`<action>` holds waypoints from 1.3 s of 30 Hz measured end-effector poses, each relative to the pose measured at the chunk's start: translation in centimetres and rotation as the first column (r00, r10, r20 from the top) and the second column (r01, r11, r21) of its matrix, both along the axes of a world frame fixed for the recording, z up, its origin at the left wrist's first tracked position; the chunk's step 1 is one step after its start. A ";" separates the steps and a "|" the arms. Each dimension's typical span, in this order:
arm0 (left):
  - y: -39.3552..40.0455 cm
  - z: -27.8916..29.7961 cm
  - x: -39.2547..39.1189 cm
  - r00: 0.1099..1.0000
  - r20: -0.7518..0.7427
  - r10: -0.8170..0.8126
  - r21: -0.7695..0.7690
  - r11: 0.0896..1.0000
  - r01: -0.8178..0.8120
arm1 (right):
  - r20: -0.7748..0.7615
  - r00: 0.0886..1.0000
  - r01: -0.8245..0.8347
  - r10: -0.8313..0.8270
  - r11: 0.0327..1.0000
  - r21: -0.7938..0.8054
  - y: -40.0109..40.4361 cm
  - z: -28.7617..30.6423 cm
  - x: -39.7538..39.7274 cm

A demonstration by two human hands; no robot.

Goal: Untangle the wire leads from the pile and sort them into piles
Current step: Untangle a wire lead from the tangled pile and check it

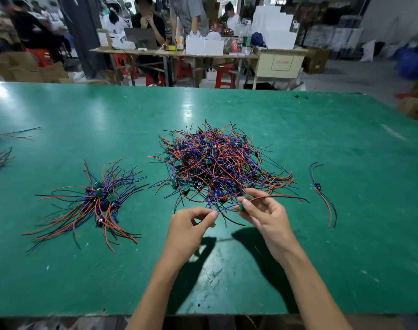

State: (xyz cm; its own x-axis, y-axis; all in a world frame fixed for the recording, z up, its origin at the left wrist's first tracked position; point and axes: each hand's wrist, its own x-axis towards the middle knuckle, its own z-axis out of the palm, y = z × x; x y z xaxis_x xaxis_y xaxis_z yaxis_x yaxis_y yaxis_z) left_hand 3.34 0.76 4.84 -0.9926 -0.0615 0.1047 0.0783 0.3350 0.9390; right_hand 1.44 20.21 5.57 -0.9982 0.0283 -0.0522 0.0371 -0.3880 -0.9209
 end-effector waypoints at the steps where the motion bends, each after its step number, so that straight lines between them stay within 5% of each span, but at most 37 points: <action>1: -0.2 0.1 0.0 1.000 0.009 -0.003 0.021 1.000 0.002 | 0.010 1.000 0.017 -0.016 0.999 -0.037 0.3 0.2 -0.2; 10: 0.2 0.4 -0.2 0.997 0.072 -0.025 0.240 0.971 0.007 | 0.026 0.999 0.031 -0.027 0.981 -0.194 1.3 1.1 -0.5; 20: 0.6 -0.1 -0.6 0.999 -0.010 0.047 0.196 0.980 -0.044 | 0.024 0.999 0.024 -0.025 0.998 0.056 2.9 1.7 0.0; 26: 1.0 -0.6 -0.7 0.996 -0.043 0.084 0.185 0.980 -0.075 | 0.111 0.993 -0.021 0.040 0.986 -0.163 3.4 2.2 -0.1; 32: 0.4 -2.9 0.3 0.972 -0.111 0.206 0.121 0.974 -0.193 | 0.105 0.987 0.145 -0.120 0.950 -0.275 6.3 4.5 -2.7; 39: -0.2 -3.6 -0.6 0.939 -0.057 0.340 0.284 0.907 -0.311 | 0.160 0.927 0.366 -0.340 0.717 -0.593 10.8 7.4 -8.8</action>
